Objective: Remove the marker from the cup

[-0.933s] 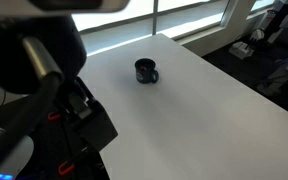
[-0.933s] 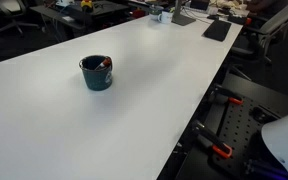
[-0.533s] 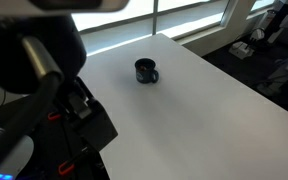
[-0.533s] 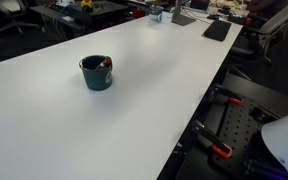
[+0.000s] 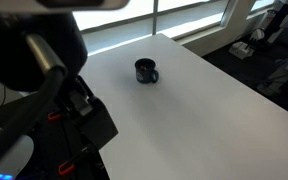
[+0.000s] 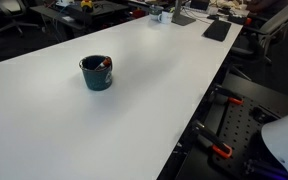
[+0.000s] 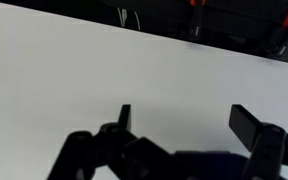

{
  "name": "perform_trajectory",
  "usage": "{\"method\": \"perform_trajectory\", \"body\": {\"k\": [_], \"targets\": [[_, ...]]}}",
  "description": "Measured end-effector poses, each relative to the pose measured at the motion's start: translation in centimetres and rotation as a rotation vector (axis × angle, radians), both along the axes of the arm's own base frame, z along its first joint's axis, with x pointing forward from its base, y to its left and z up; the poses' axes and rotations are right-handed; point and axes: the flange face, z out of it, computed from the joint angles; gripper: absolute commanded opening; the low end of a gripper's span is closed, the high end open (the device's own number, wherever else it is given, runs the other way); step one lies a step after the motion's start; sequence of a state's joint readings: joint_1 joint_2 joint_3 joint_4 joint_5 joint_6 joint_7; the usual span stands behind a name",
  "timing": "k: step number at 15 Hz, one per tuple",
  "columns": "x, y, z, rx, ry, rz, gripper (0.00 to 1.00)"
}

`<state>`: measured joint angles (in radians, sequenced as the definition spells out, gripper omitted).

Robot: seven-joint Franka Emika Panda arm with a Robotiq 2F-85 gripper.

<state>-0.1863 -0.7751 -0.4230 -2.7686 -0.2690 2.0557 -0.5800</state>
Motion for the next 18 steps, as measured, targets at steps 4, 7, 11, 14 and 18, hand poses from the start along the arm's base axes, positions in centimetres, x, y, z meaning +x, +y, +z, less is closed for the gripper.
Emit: {"method": "perform_trajectory", "body": {"k": [4,7,11,14,18], "targets": [[0.7,1.1,-0.1,-0.016,0.028,0.017,1.00],[1.9,4.4,0.3,-0.032,0.086,0.110,1.00],[3.5,9.3,1.5,-0.080,0.150,0.258,1.00],[4.7,9.2,2.0,-0.109,0.165,0.273,1.00],[7.6,5.0,2.2,-0.181,0.156,0.299,1.00]]}}
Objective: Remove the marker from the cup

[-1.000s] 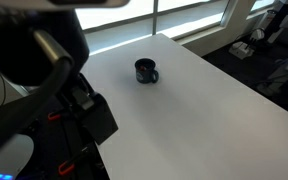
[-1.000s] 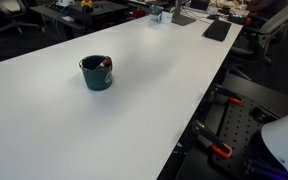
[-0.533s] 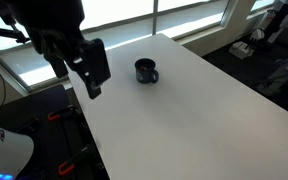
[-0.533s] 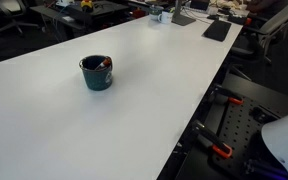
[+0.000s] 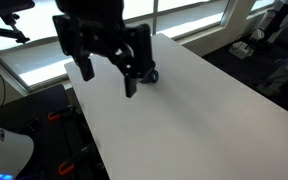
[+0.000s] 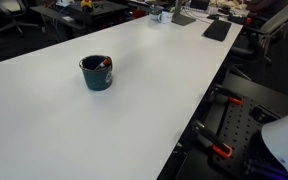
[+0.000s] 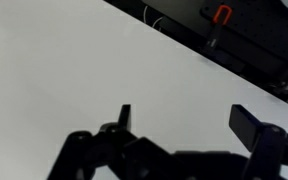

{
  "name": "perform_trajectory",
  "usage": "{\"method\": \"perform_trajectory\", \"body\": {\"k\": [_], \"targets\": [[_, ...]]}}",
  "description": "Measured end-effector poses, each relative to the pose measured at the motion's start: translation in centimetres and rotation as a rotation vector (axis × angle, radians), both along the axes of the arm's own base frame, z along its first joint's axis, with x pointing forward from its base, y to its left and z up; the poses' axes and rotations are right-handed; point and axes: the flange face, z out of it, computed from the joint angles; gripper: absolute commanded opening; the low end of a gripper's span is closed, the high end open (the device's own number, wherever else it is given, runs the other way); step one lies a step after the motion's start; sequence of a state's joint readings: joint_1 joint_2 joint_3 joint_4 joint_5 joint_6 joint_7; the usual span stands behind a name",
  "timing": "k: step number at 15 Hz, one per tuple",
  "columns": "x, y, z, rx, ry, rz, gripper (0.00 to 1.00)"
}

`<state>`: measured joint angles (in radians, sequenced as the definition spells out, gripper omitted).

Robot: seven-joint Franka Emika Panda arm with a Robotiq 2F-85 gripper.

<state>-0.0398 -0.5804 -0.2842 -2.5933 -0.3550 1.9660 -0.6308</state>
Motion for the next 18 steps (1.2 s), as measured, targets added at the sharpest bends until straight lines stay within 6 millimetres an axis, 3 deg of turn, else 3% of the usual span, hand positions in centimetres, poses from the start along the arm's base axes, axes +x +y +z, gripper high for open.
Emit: {"method": "perform_trajectory", "body": {"k": [4,15,18], "targets": [[2.8,-3.3,0.7,-0.014,-0.022,0.086,1.00],[3.2,-3.4,1.0,-0.010,-0.022,0.113,1.00],[4.9,-3.7,2.2,-0.014,-0.037,0.241,1.00]]}}
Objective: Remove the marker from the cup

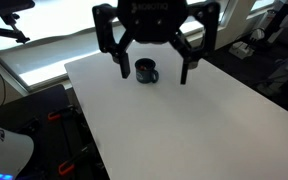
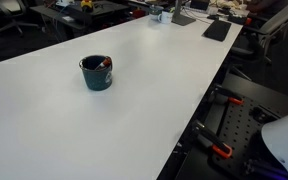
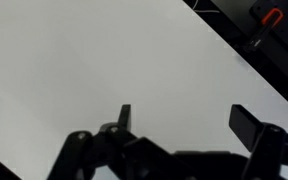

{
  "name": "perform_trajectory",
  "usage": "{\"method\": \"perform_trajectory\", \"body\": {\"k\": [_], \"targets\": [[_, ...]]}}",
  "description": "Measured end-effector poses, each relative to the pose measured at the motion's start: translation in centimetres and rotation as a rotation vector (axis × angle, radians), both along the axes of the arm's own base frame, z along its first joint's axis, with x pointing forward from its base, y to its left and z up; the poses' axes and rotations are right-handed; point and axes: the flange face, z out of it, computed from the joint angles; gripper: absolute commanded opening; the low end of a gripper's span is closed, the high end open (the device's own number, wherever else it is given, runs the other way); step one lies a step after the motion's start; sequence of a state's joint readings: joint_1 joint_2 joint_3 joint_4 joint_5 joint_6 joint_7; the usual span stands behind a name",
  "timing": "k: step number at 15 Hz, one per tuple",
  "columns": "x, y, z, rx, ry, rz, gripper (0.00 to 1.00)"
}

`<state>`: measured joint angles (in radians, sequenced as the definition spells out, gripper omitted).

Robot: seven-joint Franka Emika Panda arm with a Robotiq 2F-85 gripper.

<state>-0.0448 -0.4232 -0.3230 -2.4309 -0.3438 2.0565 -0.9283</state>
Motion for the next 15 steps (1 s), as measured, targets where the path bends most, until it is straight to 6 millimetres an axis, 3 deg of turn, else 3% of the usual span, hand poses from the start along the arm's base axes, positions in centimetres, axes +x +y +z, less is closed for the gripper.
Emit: {"method": "perform_trajectory", "body": {"k": [5,8,10,15], "targets": [[7.3,1.9,2.4,0.058,-0.027,0.295,1.00],[11.5,4.7,1.4,0.094,0.001,0.422,1.00],[11.6,4.7,0.8,0.095,0.011,0.417,1.00],[11.0,3.6,1.6,0.092,-0.004,0.397,1.00]]}}
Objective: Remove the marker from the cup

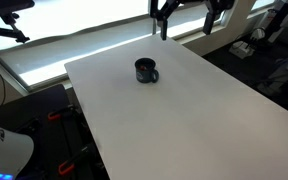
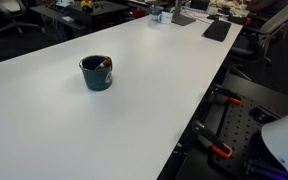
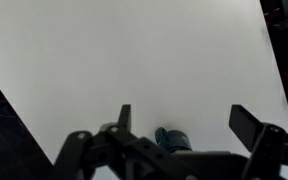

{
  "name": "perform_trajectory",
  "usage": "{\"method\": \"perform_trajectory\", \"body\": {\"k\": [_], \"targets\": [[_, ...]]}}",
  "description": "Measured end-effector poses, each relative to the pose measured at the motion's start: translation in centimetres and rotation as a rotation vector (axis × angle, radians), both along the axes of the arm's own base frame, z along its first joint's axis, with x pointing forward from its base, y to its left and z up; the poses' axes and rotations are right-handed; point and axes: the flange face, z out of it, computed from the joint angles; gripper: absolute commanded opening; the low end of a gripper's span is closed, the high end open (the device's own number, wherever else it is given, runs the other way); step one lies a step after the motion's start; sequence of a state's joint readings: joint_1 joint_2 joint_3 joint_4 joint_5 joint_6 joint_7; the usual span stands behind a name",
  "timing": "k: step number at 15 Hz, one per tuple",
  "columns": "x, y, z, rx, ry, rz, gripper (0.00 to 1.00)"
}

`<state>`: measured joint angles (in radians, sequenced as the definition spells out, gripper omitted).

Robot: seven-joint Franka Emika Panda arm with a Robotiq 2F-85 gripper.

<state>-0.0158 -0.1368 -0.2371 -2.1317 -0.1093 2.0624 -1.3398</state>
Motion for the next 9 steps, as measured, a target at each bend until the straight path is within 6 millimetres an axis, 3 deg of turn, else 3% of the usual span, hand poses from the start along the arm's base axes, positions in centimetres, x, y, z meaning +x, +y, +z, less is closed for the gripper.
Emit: {"method": "perform_trajectory", "body": {"k": [4,7,9], "targets": [[0.6,-0.6,-0.5,0.007,0.002,0.034,1.00],[2.9,0.0,-0.5,0.042,-0.011,0.173,1.00],[5.1,1.5,-0.5,0.075,-0.025,0.287,1.00]]}}
